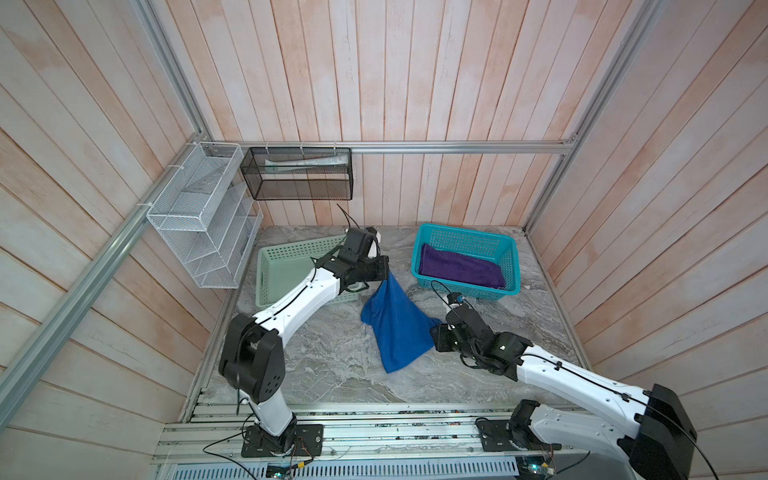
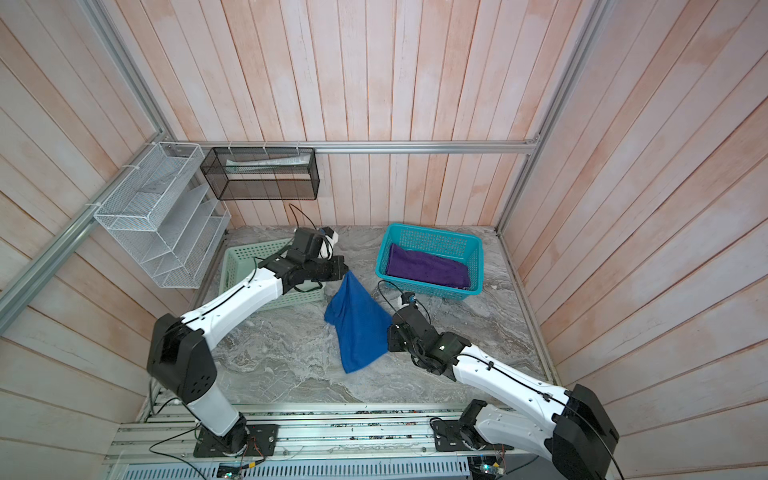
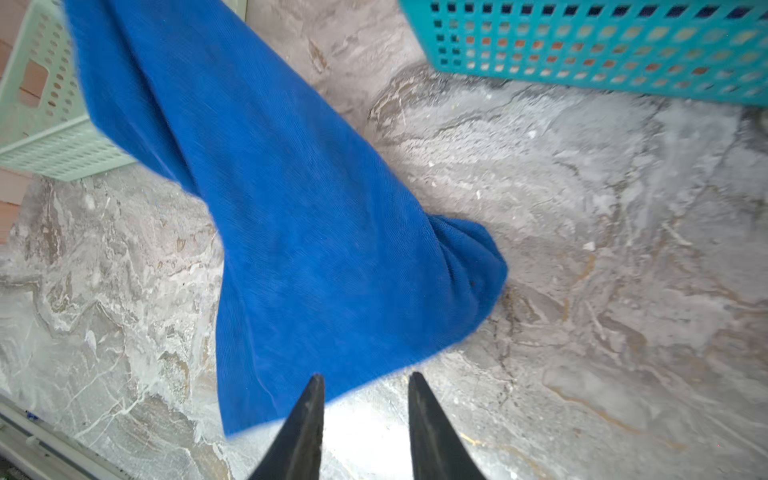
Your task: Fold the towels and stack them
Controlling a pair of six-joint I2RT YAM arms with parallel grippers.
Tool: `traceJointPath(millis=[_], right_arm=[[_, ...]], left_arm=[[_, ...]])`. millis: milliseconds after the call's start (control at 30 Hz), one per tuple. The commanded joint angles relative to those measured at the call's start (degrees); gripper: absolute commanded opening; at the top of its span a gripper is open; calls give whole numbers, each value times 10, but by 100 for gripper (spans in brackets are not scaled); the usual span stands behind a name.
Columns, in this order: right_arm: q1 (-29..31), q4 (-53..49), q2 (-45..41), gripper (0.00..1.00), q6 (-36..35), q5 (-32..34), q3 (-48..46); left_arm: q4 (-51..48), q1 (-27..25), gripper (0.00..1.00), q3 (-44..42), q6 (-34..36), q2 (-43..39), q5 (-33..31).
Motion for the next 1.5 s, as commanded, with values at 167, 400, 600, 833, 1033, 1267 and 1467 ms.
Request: traceJointPath(millis=[167, 400, 600, 833, 1033, 1267, 1467], right_arm=[[-81, -84, -126, 36, -20, 37, 25], [-222, -172, -154, 38, -59, -65, 20], [-236, -142, -119, 39, -58, -118, 3], [-236, -29, -30, 39, -54, -188, -41], [-234, 57, 60, 40, -56, -211, -55], [-222, 131, 162, 40, -54, -232, -43], [-210, 126, 276, 41, -82, -240, 20]], left_arm=[[-114, -197, 0, 115, 123, -42, -154], [-62, -318, 42, -8, 73, 2, -133], [-22, -284, 49, -97, 26, -50, -173], [72, -120, 48, -186, -49, -59, -59], [111, -98, 51, -150, -42, 56, -46], [120, -79, 55, -57, -45, 206, -36], [177, -62, 53, -37, -50, 266, -4]])
